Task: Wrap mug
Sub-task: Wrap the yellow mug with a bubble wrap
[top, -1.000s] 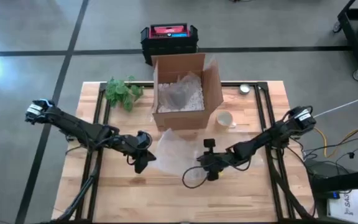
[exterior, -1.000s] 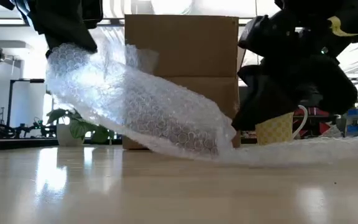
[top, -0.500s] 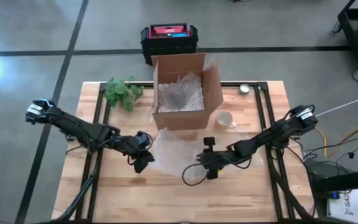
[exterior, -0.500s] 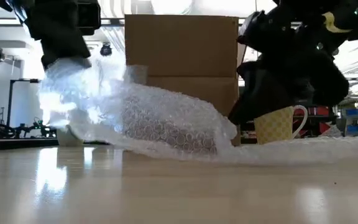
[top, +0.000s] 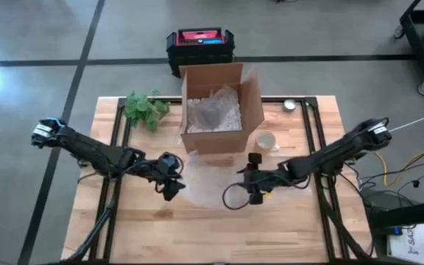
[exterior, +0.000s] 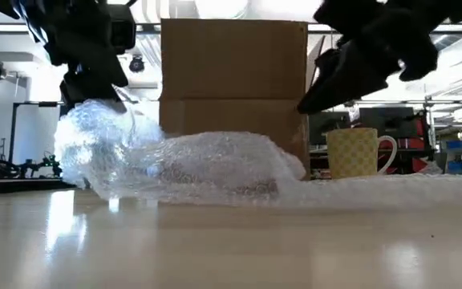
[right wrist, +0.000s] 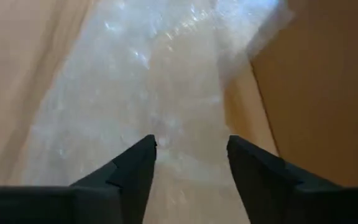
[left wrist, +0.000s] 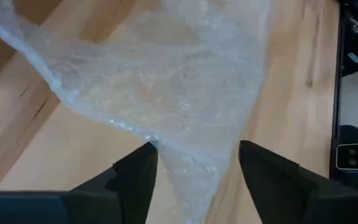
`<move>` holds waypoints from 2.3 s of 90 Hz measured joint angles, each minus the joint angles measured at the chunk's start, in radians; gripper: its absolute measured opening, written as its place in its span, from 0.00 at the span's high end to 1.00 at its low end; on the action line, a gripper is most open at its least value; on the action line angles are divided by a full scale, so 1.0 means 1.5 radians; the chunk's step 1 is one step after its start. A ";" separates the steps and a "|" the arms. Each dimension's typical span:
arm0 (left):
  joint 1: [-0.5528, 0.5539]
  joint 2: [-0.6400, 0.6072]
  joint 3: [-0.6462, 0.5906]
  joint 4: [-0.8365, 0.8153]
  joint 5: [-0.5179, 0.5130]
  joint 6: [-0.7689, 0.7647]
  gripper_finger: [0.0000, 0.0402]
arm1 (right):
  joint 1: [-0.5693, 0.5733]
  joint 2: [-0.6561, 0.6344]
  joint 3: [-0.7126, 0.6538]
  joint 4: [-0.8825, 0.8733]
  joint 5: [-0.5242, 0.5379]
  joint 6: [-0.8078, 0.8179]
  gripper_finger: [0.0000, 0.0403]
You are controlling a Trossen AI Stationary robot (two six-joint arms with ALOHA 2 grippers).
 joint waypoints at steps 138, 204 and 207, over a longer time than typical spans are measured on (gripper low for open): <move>0.175 0.186 -0.007 -0.061 -0.095 0.055 0.55 | -0.008 -0.074 -0.083 -0.124 0.004 0.196 0.46; 0.036 0.077 0.023 0.085 -0.096 0.109 1.00 | -0.007 -0.080 0.016 -0.233 -0.024 0.126 0.50; 0.019 0.066 0.028 0.085 -0.107 0.113 1.00 | -0.007 -0.080 0.019 -0.232 -0.025 0.120 0.51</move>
